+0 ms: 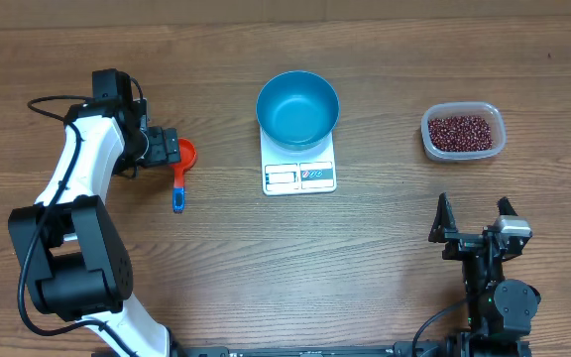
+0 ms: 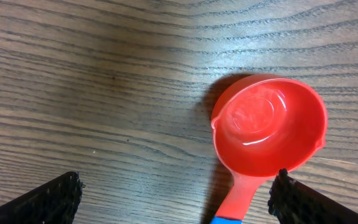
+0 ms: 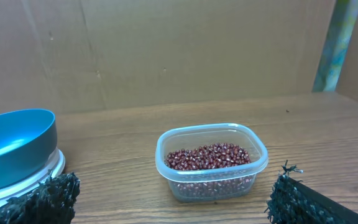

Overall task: Scoop item into bowl and weigh 150g on scale
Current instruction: 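Lower the left gripper and close it on the red scoop's rim, then lift the red scoop with the left gripper and carry it rightward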

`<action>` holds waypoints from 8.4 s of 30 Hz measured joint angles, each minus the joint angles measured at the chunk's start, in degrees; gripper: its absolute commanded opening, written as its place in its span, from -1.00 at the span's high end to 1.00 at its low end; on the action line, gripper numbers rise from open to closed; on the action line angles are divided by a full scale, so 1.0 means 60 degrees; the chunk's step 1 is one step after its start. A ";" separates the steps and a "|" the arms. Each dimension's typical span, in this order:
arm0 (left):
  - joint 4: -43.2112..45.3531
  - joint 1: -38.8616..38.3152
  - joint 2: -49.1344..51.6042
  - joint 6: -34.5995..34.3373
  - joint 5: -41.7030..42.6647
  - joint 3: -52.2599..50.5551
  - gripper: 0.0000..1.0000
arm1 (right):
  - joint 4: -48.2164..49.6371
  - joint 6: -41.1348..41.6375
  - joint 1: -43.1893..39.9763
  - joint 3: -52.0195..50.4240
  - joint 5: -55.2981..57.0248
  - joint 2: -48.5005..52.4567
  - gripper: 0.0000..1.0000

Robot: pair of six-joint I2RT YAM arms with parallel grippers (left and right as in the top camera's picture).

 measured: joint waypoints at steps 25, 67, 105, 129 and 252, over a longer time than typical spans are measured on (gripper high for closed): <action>0.0022 0.0000 0.0000 0.0000 0.0106 0.0000 -0.99 | 0.0007 0.0000 0.0000 0.0000 0.0000 0.0000 -1.00; 0.1086 0.0000 0.0546 0.0000 0.0102 -0.0259 -0.99 | 0.0007 -0.0004 0.0000 0.0000 -0.0004 0.0000 -1.00; 0.1796 0.0000 0.0594 0.0000 -0.0011 -0.0856 -1.00 | 0.0004 0.0000 0.0000 0.0000 -0.0004 0.0000 -1.00; 0.2157 0.0000 0.0594 0.0000 -0.0011 -0.1220 -0.99 | 0.0000 0.0000 0.0000 0.0000 0.0000 0.0000 -1.00; -0.3967 -0.0007 -0.6663 -0.5275 0.3195 -0.1147 0.91 | 0.0004 0.0000 0.0000 0.0000 -0.0004 0.0000 -1.00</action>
